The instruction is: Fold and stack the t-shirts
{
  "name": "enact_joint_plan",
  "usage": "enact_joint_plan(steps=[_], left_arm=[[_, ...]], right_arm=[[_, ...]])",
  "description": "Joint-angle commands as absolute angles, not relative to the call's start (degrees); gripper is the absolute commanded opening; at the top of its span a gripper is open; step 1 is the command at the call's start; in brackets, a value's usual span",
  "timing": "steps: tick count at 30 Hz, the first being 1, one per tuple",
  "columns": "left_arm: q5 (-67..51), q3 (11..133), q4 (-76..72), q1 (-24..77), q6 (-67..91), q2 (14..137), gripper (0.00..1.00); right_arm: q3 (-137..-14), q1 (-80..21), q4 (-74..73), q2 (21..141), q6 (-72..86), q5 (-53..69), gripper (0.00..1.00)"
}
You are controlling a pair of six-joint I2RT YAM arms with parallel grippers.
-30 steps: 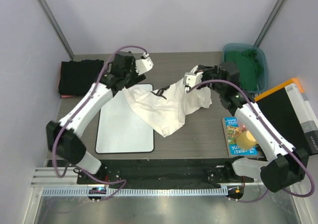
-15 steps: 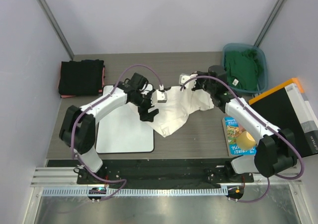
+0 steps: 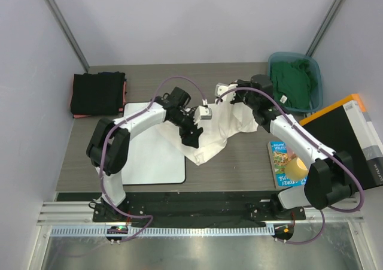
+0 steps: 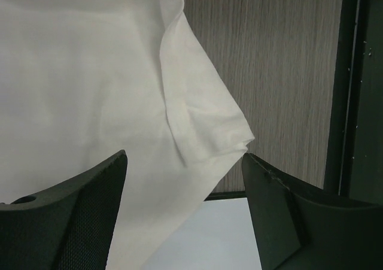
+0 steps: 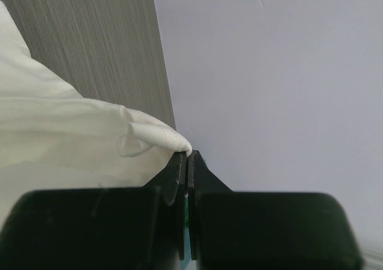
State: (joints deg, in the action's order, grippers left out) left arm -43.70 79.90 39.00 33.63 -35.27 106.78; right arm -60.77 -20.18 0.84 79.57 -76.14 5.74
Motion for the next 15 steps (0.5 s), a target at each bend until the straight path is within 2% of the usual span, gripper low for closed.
enact_joint_plan(steps=[1, 12, 15], left_arm=[[-37.89, 76.91, 30.86, 36.73, -28.66, 106.88, 0.78], [-23.67, 71.28, 21.8, 39.72, -26.02, 108.46, 0.76], [-22.85, 71.72, 22.58, 40.43, -26.28, 109.95, 0.76]], right_arm=[[-64.42, -20.13, 4.13, 80.42, -74.27, 5.36, 0.01], [-65.92, -19.77, 5.54, 81.3, -71.28, 7.21, 0.01], [-65.83, -19.6, 5.54, 81.21, -71.19, 7.56, 0.01]])
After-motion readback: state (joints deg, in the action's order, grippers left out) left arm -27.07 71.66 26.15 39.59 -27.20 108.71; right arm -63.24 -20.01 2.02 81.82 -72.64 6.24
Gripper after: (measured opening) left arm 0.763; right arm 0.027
